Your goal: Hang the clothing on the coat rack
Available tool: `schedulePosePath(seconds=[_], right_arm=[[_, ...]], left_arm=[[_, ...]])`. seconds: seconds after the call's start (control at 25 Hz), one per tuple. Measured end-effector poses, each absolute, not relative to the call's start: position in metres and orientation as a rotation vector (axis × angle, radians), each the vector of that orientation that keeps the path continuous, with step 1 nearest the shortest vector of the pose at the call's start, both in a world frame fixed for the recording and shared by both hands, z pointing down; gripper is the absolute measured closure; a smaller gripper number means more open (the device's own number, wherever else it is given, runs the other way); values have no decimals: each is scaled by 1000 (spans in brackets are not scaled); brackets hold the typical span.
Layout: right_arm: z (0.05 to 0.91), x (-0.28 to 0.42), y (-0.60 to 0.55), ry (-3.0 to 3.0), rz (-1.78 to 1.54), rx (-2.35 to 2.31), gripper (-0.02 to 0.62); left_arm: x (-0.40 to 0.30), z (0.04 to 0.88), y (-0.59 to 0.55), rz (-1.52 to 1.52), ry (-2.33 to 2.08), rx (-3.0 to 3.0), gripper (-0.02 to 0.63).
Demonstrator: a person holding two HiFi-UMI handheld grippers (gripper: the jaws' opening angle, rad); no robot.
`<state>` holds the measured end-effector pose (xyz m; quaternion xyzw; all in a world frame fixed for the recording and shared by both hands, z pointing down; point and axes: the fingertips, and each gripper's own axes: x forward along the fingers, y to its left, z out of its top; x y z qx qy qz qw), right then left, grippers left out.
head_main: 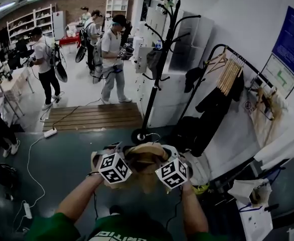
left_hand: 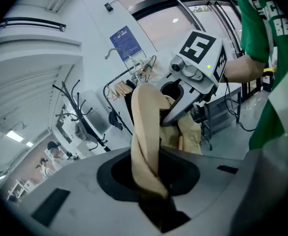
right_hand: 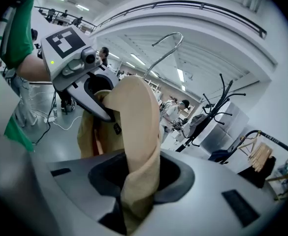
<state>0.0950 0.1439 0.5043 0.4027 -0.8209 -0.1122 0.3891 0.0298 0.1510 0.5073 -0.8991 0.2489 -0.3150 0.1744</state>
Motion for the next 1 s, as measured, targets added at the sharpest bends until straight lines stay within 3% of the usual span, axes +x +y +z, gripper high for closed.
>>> schedulePosePath(seconds=[1.0], right_arm=[[513,70,91,-2033,-225,1106,482]], left_arm=[[4,516,93,-872,590,-2566,522]])
